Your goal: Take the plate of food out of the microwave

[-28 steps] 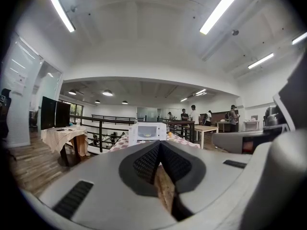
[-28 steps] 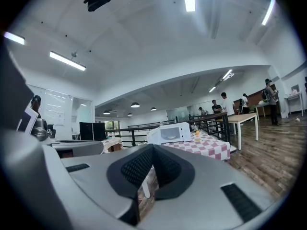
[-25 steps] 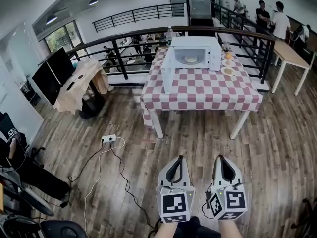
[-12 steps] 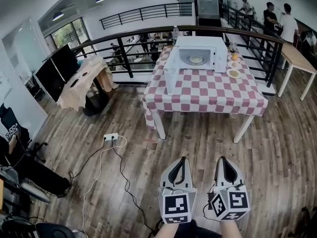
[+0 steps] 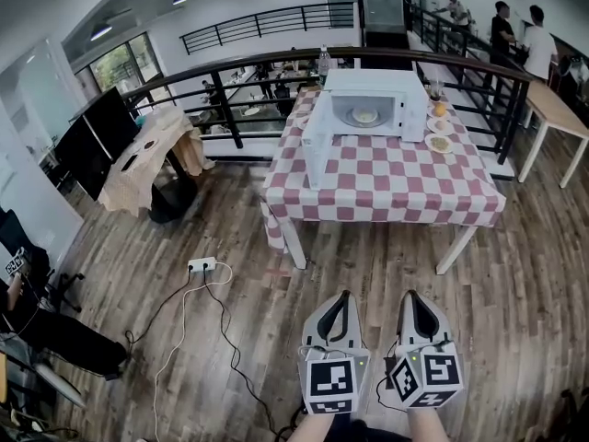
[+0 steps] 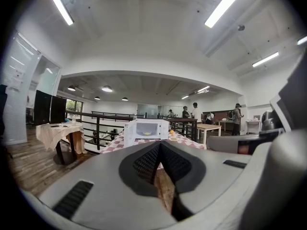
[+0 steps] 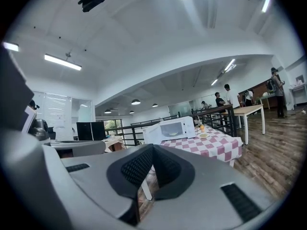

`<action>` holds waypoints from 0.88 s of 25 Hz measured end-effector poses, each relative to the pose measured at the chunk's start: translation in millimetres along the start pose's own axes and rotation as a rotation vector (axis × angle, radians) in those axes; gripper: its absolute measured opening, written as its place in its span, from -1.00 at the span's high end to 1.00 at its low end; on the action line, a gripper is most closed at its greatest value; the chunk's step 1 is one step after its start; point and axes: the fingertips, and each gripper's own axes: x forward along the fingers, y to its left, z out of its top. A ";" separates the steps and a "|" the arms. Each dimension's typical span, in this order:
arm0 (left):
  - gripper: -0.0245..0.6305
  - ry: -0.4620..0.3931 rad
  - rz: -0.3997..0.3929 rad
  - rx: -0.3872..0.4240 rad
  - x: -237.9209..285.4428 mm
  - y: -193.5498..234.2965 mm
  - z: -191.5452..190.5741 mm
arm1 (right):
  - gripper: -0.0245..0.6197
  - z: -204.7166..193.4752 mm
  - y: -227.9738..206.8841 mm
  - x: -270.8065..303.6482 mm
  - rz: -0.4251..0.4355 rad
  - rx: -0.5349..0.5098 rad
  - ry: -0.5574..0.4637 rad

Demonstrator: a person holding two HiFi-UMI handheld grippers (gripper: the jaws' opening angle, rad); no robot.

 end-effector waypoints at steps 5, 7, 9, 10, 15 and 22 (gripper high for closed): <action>0.88 0.000 -0.016 0.003 51.9 28.0 13.7 | 0.93 16.0 -0.2 54.9 -0.014 -0.003 -0.007; 0.88 -0.001 -0.025 0.000 72.6 39.0 19.0 | 0.93 21.9 -0.8 76.7 -0.023 -0.003 -0.010; 0.88 -0.001 -0.035 0.000 92.2 50.3 22.1 | 0.93 25.0 -0.5 97.9 -0.032 -0.003 -0.010; 0.88 -0.001 -0.040 0.000 102.1 55.7 22.9 | 0.93 25.8 -0.6 108.6 -0.036 -0.004 -0.010; 0.88 -0.002 -0.061 0.000 146.3 79.1 25.8 | 0.93 27.0 -3.3 156.5 -0.056 0.002 -0.008; 0.88 0.010 -0.070 -0.017 182.6 100.1 22.7 | 0.93 24.9 -10.8 192.4 -0.084 0.008 0.009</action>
